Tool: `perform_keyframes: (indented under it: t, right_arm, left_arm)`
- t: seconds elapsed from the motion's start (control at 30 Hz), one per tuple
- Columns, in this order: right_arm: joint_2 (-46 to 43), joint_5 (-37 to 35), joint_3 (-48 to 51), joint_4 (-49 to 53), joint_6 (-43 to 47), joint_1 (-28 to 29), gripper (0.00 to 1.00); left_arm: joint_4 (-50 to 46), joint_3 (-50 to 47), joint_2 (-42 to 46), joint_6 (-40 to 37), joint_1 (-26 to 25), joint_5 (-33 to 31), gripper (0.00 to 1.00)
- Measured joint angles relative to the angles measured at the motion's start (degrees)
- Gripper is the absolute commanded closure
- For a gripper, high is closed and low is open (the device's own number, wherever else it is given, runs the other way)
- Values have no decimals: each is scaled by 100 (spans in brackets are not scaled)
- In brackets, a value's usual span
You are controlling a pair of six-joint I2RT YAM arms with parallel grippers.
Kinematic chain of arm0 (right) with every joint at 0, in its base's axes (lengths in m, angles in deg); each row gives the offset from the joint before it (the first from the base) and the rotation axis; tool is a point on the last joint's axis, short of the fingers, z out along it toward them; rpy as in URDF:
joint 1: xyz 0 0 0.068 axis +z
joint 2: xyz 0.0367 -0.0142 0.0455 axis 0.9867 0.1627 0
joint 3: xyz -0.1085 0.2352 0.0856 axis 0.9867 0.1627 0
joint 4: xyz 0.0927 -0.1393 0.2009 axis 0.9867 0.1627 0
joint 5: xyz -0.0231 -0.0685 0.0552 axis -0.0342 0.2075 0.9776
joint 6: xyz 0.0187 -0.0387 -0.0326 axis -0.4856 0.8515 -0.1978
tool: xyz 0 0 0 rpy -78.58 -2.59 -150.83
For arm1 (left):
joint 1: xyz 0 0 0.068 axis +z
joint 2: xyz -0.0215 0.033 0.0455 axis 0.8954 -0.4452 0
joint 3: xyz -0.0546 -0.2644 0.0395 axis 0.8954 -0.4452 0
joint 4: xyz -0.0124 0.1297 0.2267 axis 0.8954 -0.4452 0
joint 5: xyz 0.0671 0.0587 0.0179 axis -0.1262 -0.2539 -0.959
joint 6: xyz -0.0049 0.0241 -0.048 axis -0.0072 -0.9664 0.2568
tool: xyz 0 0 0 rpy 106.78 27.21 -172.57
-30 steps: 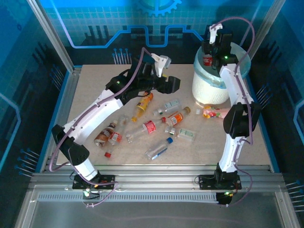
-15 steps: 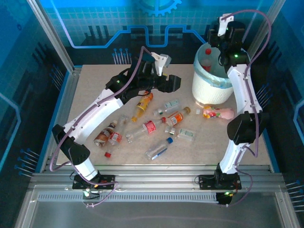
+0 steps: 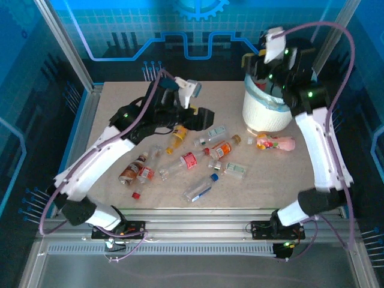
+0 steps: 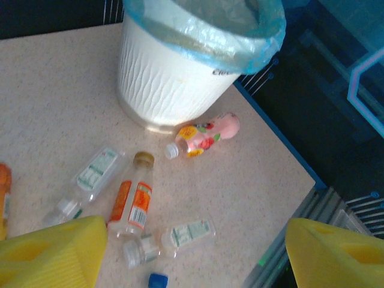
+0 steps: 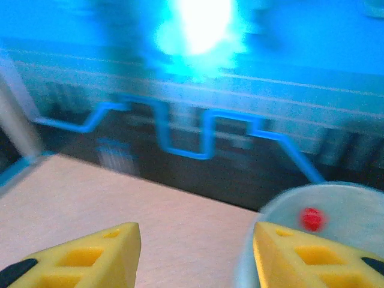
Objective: Put the plastic bottles in the bin
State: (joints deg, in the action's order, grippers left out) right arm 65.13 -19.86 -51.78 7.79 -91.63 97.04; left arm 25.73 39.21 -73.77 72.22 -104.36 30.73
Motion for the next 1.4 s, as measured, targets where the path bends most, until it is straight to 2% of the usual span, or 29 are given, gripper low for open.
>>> perform_keyframes:
  t: [0.13, 0.27, 0.37, 0.53, 0.67, 0.83, 1.0, 1.1, 1.3, 1.4]
  right_arm:
    - [-927, 181, 1117, 177, -22, 1217, 48]
    - [-1325, 127, 2291, 254, -717, 1801, 50]
    - [-1355, -146, 3263, 238, -1644, 2214, 50]
    - [-1364, -706, 4903, -221, -3491, 2841, 57]
    - [-1220, -1145, 5504, -645, -4662, 3174, 52]
    - [-243, -1145, 4809, -791, -5042, 3261, 49]
    - [1091, -804, 3311, -774, -4815, 3447, 48]
    - [1563, -772, 2715, -734, -4603, 3617, 46]
    - [2413, -975, 1646, -149, -4120, 3635, 43]
    - [2776, -1016, 1248, 146, -3906, 3635, 45]
  left_arm:
    - [-251, -866, 780, 31, -2, -76, 20]
    - [-562, -1707, 1364, 28, -11, -243, 19]
    - [-706, -2411, 1690, 26, -11, -393, 22]
    - [-769, -3467, 1869, 24, 0, -566, 25]
    - [-658, -3954, 1869, 26, 136, -636, 25]
    - [-623, -4046, 1869, 70, 599, -651, 26]
    - [-643, -4092, 1934, 249, 1314, -649, 26]
    - [-654, -4242, 2050, 313, 1681, -647, 26]
    - [-675, -4538, 2166, 302, 1794, -560, 26]
    - [-678, -4583, 2218, 282, 1799, -546, 27]
